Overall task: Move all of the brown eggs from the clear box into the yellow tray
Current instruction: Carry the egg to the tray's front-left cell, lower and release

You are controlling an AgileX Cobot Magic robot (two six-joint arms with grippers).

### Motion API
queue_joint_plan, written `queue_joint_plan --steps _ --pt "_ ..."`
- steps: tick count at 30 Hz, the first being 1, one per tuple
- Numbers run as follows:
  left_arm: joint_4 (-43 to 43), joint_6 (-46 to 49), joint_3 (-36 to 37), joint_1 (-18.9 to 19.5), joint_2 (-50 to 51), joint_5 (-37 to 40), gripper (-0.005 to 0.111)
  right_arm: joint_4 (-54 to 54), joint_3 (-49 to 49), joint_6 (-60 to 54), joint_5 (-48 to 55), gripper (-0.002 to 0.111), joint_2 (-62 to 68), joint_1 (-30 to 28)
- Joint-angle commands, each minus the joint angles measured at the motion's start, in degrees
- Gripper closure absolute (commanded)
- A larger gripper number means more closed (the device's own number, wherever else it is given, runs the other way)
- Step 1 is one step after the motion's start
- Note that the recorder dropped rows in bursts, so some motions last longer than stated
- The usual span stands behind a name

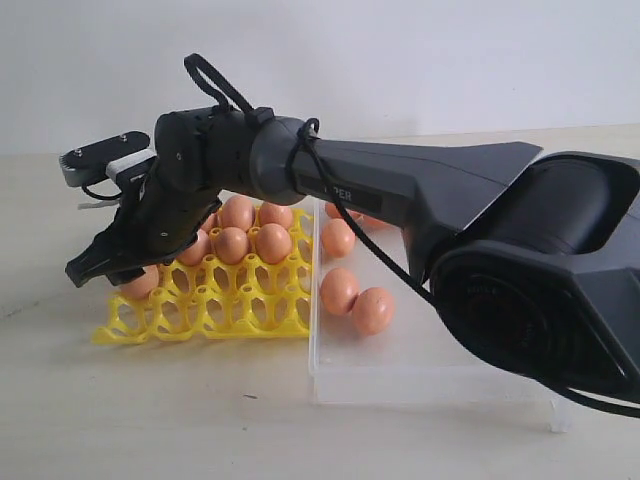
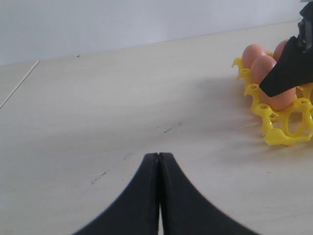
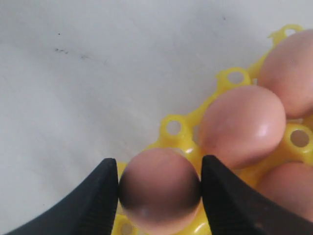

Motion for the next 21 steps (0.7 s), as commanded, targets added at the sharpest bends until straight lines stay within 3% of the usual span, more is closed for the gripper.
queue_joint_plan --steps 1,3,7,17,21 --pt "-0.1 -0.3 -0.2 -0.3 0.0 -0.5 0.107 -0.2 0.1 0.1 -0.4 0.063 -0.1 0.0" --pt "-0.1 -0.3 -0.2 -0.3 0.0 -0.5 0.107 -0.2 0.1 0.0 -0.3 0.057 -0.1 0.0" --pt "-0.1 -0.3 -0.2 -0.3 0.0 -0.5 0.107 -0.4 0.1 0.0 0.3 0.034 -0.1 0.0" --pt "-0.1 -0.3 -0.2 -0.3 0.0 -0.5 0.107 -2.9 0.1 1.7 1.6 0.037 -2.1 0.0" --pt "-0.1 -0.3 -0.2 -0.3 0.0 -0.5 0.107 -2.9 0.1 3.0 0.8 0.046 -7.2 -0.1"
